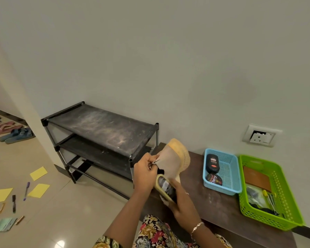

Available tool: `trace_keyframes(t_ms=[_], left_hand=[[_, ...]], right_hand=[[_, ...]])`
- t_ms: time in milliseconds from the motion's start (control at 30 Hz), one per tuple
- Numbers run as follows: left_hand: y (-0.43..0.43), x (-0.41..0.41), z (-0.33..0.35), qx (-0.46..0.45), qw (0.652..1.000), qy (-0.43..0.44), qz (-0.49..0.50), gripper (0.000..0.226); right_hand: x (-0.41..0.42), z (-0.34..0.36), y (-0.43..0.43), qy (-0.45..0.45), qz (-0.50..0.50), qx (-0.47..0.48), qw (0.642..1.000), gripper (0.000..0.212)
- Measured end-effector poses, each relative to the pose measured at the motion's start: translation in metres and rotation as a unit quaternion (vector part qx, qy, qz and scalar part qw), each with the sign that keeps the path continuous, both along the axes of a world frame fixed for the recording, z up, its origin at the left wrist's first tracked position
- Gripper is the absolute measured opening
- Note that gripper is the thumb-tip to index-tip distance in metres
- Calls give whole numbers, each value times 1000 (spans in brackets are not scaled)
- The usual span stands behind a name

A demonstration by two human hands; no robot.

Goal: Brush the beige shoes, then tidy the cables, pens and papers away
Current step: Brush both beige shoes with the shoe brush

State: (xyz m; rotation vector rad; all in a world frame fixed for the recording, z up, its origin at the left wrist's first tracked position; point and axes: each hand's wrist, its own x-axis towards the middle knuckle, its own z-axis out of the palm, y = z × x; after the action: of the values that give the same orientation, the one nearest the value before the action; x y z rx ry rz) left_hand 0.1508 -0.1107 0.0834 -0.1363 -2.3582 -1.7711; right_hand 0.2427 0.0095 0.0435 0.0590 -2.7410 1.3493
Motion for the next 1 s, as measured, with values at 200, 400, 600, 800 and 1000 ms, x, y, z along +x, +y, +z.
trace_keyframes(t_ms=[200, 400, 600, 800, 1000], left_hand=[[2, 10, 7, -73, 996, 48, -18, 20], [0, 10, 4, -52, 996, 49, -60, 29], [8, 14, 4, -53, 993, 48, -93, 17], [17, 23, 1, -82, 994, 65, -45, 24], [22, 53, -14, -102, 993, 22, 50, 86]], right_hand=[[5, 10, -6, -19, -229, -447, 864, 38], [-25, 37, 13, 36, -273, -472, 837, 72], [-34, 51, 35, 65, -256, -473, 841, 48], [-53, 71, 58, 83, -186, -409, 890, 39], [-81, 76, 43, 20, -64, -219, 973, 42]])
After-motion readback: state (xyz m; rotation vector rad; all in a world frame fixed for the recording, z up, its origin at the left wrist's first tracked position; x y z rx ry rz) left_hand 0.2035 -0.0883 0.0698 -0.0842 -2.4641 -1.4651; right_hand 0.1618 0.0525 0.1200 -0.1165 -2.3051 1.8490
